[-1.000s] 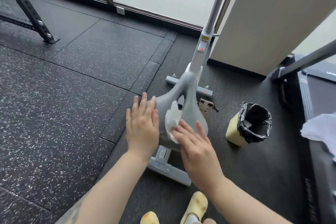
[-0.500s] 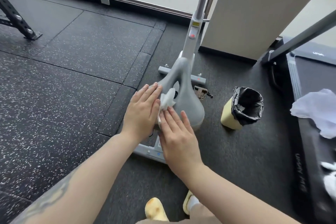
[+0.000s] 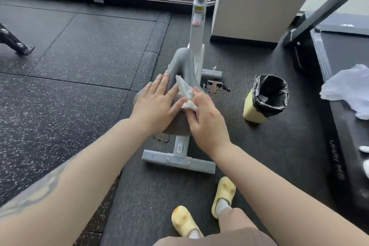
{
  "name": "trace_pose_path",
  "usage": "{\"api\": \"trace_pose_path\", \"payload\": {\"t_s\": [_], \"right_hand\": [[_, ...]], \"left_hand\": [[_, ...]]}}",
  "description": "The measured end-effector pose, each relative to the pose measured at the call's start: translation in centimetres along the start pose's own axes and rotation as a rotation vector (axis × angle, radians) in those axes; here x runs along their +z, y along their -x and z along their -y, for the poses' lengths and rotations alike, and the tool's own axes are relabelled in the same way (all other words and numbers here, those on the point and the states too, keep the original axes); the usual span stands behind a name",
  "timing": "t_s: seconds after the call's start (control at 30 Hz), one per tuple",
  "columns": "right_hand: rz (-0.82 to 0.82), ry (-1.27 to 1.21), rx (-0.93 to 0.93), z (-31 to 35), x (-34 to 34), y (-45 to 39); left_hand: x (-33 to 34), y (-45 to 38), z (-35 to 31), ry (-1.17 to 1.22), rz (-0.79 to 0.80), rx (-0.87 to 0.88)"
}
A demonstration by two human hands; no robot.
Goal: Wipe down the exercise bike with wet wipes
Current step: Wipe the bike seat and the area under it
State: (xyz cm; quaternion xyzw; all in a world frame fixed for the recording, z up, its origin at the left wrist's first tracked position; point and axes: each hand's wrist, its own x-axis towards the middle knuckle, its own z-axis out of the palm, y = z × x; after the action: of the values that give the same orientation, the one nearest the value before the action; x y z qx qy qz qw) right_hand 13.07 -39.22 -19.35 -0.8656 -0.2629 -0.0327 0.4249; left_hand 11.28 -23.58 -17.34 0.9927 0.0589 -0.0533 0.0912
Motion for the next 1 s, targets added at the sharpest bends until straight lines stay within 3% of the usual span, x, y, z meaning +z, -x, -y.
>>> {"api": "trace_pose_path", "payload": {"t_s": [0.1, 0.23, 0.5, 0.63, 0.7, 0.8, 0.9, 1.0], "right_hand": [[-0.027, -0.002, 0.005, -1.1, 0.0, -0.6], [-0.192, -0.181, 0.301, -2.5, 0.1, 2.0], [-0.389, -0.486, 0.359, 2.0, 5.4, 7.2], [-0.325, -0.893, 0.762, -1.4, 3.9, 0.3], [-0.301, -1.021, 0.829, -2.2, 3.4, -0.6], [-0.347, -1.057, 0.759, 2.0, 3.9, 3.2], [-0.267, -0.92, 0.752, 6.4, 5.1, 5.7], [-0.395, -0.927, 0.881, 4.3, 5.3, 2.5]], "left_hand": [[-0.3, -1.4, -0.8, -0.009, 0.01, 0.079], [0.1, -2.1, -2.4, -0.051, -0.01, 0.307], [0.5, -2.2, -2.6, 0.021, -0.064, 0.334], [0.5, -2.3, -2.5, 0.023, -0.099, 0.353], [0.6, -2.2, -2.5, 0.032, -0.106, 0.342], [0.7, -2.2, -2.6, 0.03, -0.122, 0.327], [0.7, -2.1, -2.7, 0.028, -0.128, 0.32], [0.6, -2.1, -2.8, 0.033, -0.125, 0.305]]}}
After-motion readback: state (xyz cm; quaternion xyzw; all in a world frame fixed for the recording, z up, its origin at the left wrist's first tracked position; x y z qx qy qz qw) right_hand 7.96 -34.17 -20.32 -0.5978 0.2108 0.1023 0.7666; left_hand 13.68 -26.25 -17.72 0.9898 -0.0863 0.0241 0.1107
